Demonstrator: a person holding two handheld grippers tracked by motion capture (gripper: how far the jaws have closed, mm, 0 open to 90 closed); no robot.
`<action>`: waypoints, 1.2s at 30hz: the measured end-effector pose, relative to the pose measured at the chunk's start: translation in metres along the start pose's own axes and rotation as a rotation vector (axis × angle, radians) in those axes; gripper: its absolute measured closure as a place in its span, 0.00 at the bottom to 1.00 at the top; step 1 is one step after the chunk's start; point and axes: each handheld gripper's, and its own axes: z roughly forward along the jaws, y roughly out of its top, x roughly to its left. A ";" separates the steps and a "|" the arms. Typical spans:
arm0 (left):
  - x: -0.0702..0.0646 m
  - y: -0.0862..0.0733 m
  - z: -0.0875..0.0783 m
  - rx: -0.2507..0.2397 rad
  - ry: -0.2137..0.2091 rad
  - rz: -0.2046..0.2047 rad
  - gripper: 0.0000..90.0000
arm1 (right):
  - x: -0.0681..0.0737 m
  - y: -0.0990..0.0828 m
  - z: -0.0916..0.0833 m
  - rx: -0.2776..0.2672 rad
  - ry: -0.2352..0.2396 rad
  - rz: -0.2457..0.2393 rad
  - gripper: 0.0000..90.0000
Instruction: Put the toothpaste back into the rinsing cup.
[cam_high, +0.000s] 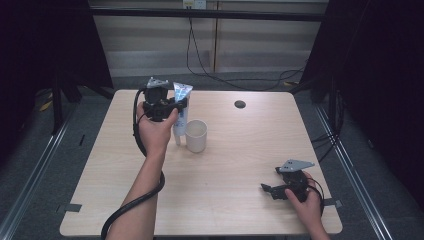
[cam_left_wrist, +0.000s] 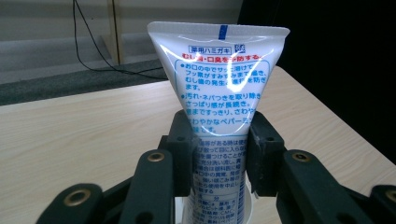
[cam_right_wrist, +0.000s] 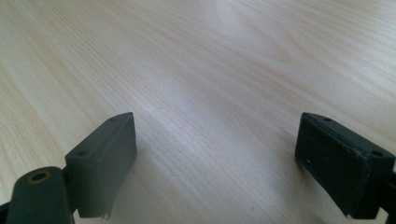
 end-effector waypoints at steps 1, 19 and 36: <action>-0.001 0.000 0.001 -0.002 0.000 -0.003 0.75 | 0.000 0.000 0.000 0.001 0.000 0.001 0.14; -0.004 -0.001 0.028 -0.012 -0.030 -0.028 0.74 | 0.000 0.000 0.000 0.000 0.000 0.000 0.14; -0.004 -0.006 0.043 -0.024 -0.040 -0.049 0.74 | 0.000 0.000 0.000 -0.001 0.000 -0.002 0.14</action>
